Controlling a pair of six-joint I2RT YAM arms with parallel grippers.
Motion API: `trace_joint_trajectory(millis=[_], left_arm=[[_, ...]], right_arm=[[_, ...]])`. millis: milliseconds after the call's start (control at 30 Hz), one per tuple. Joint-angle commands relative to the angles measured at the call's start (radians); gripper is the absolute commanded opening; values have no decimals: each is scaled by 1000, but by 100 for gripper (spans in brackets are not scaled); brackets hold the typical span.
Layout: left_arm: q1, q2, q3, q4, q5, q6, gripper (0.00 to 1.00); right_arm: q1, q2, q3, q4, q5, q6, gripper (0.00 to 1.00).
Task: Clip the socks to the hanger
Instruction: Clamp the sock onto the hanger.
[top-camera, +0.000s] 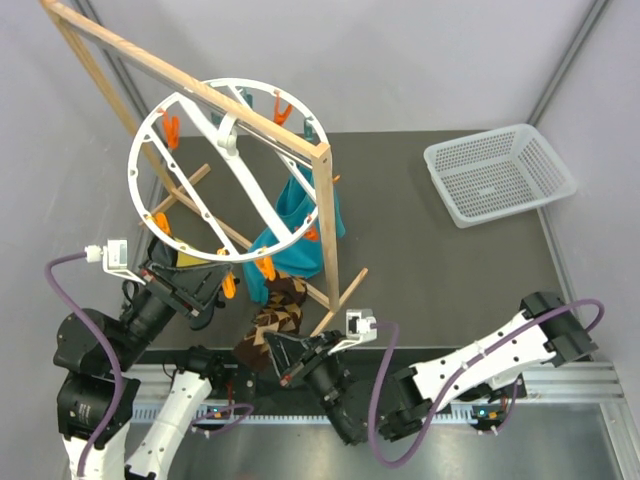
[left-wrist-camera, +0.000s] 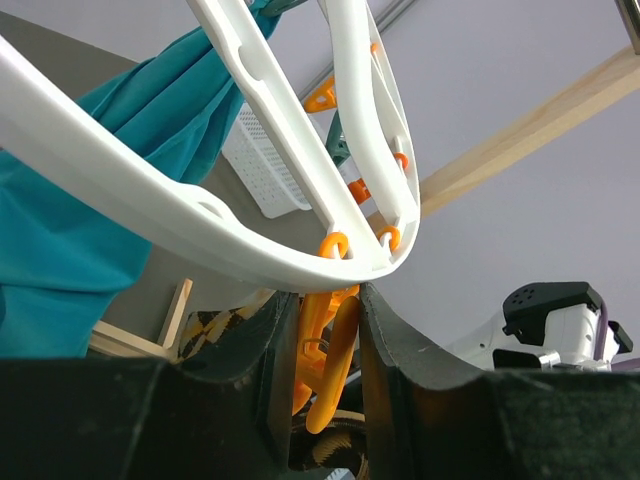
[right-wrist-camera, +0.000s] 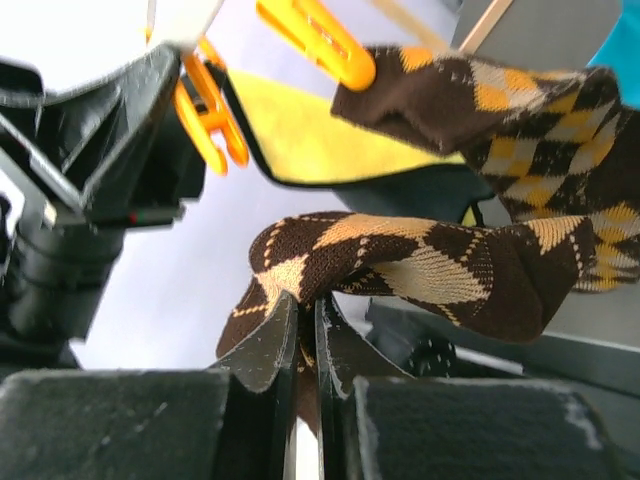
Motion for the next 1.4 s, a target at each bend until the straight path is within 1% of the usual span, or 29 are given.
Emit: trace_joint_trajectory(millis=[0,33,67,100,133,167,200,267,300,467,667,833,1033,1200,1367], left_arm=[[0,-7,3,-59,-14,-21,0],[0,-5,5,-56,-10,-22,0],[0,-5,6,-54,-10,-17,0],[0,-4,8,-56,-11,-15,0],[0,-4,9,-54,-10,-14,0],[0,-4,9,-50,-4,-14,0],[0,-4,9,-45,1,-11,0],[0,-2,12,-40,13,-5,0],[0,-1,14,-40,16,1,0],[0,-11,11,-39,16,24,0],[0,-4,12,-30,39,26,0],[0,-22,-12,13,65,23,0],[-1,-60,-44,64,38,8,0],[0,-51,-43,70,39,11,0],[0,-51,-47,76,36,14,0]], right_arm=[[12,58,63,346,142,-225,0],[13,81,72,457,148,-319,0],[13,92,77,533,147,-378,0],[12,106,81,613,165,-527,0],[13,142,92,800,179,-618,0],[13,165,133,890,191,-718,0],[13,190,158,1007,225,-959,0],[12,260,236,1212,262,-1155,0],[10,270,253,1213,285,-1200,0],[-1,281,271,1213,288,-1216,0],[-40,255,261,1213,277,-1234,0],[-68,248,271,1213,289,-1212,0],[-94,247,284,1213,285,-1142,0],[-100,251,311,1213,271,-1103,0],[-106,254,324,1213,265,-1101,0]])
